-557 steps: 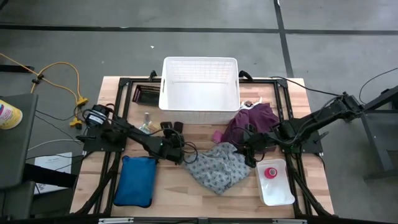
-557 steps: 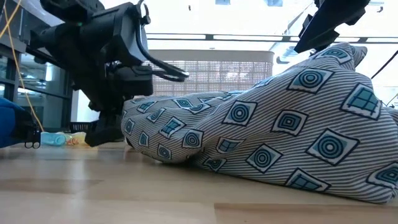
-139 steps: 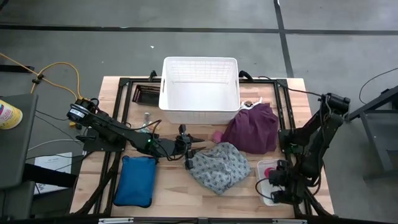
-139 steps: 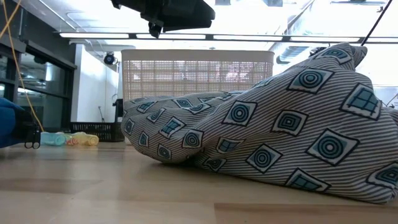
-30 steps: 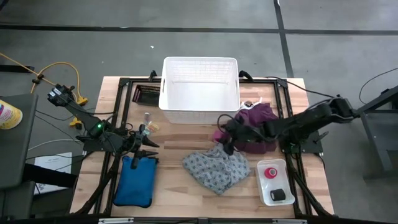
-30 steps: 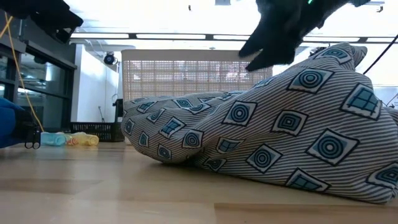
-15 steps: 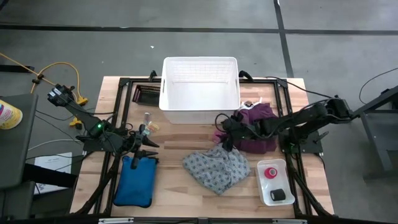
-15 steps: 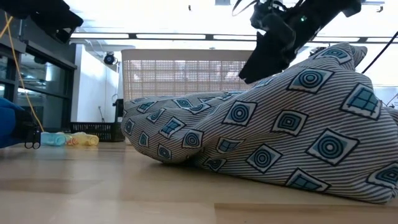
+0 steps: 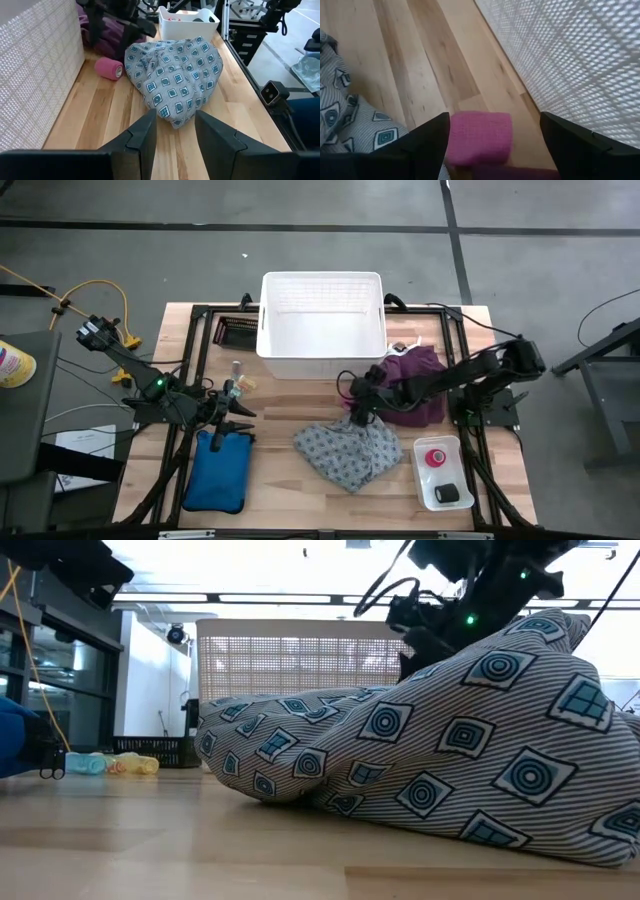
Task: Pick & place medical supplies in basket/bin
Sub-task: Put the pink bandage into the small white bin
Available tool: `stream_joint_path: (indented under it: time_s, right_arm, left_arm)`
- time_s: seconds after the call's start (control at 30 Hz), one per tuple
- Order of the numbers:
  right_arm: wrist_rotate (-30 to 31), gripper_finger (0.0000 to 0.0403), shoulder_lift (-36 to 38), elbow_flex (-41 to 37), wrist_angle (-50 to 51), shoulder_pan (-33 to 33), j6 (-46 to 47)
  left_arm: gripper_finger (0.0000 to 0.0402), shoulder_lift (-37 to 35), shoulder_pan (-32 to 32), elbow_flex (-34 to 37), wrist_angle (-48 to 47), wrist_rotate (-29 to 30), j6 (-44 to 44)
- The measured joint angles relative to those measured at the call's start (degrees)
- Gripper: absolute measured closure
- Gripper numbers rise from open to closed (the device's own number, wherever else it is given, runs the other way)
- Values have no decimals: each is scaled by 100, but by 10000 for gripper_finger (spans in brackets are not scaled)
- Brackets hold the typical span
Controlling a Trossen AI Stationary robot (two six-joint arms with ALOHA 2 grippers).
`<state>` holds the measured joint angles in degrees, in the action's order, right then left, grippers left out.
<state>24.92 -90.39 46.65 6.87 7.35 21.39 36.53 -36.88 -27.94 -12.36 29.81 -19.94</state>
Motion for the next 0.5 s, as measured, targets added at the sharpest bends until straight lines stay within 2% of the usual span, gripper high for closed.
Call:
stream_joint_path:
  time_s: [0.5]
  right_arm:
    - [-323,105,-491,7,-243,-2,599]
  left_arm:
    - [273,1,0,0,29,1,0]
